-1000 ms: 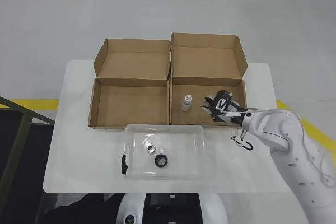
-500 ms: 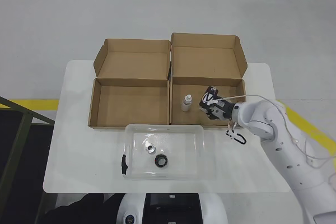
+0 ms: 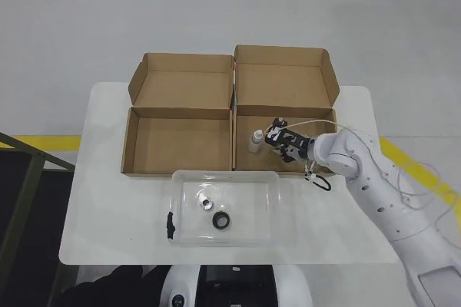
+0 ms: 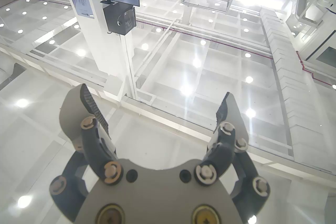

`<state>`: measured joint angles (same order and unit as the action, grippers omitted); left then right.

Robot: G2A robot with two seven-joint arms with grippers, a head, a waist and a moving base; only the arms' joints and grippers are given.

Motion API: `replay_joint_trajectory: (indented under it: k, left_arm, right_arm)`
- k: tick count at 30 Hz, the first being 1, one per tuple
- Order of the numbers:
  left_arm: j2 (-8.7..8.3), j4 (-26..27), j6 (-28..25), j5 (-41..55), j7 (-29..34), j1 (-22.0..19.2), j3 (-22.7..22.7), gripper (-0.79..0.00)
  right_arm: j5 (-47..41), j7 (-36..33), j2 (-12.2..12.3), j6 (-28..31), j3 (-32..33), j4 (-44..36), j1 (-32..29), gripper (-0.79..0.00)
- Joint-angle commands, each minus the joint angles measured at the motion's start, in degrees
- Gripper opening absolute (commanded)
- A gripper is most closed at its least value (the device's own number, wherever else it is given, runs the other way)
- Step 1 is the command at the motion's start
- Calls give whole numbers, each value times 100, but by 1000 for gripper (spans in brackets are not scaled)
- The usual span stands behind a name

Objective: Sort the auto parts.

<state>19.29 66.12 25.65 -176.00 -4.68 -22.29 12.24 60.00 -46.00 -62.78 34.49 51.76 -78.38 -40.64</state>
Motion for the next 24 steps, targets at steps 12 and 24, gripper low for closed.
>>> replay_joint_trajectory:
  k: [12,24]
  left_arm:
    - [0,0,0,0,0,0,0,0]
    - [0,0,0,0,0,0,0,0]
  right_arm:
    - [38,-28,-181,-151,-373,345,325,-406]
    - [115,-92,-93,-175,-52,-396,88,-163]
